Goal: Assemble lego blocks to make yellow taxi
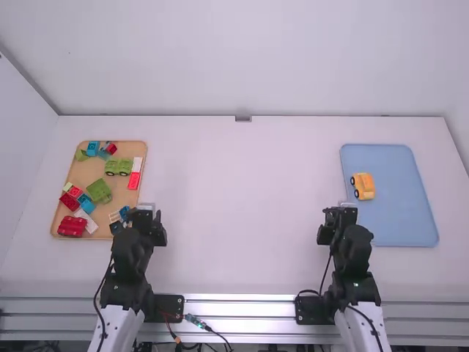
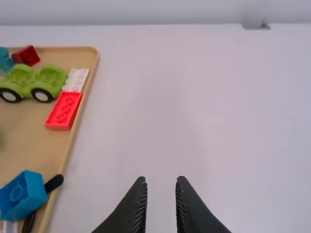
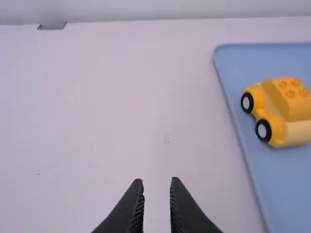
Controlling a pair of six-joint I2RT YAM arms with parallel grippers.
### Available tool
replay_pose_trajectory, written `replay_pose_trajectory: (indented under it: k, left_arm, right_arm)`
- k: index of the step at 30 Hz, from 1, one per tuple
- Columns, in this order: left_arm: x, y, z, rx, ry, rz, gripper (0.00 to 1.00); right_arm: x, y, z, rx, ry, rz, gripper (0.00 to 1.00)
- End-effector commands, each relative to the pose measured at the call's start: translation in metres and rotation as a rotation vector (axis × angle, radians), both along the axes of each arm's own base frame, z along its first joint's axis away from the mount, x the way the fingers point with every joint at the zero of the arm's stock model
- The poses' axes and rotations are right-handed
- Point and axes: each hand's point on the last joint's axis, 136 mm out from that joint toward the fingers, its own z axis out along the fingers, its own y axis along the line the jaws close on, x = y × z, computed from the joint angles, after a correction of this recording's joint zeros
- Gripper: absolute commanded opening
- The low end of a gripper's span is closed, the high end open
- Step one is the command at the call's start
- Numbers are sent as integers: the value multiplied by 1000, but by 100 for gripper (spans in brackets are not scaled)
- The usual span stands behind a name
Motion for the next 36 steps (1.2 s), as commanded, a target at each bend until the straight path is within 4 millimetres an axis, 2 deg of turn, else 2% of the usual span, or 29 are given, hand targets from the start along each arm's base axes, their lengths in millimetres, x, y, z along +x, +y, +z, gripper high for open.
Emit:
replay_pose_trajectory:
  k: [1,7,19,29,36]
  left_arm:
    - [0,-1,6,-3,-36,-8,11]
    - [0,-1,26,-3,-124,-8,3]
    - [-2,-1,54,-2,-248,-8,0]
    - [-2,-1,55,-2,-253,-8,0]
    - [-2,-1,55,-2,-253,-8,0]
  right_arm:
    - [-4,-2,-11,0,-3,-11,10]
    - [-1,-2,12,0,-105,-11,0]
    - [0,-2,47,1,-257,-11,0]
    - [-2,-2,70,2,-360,-11,0]
    - [-2,-2,70,2,-360,-11,0]
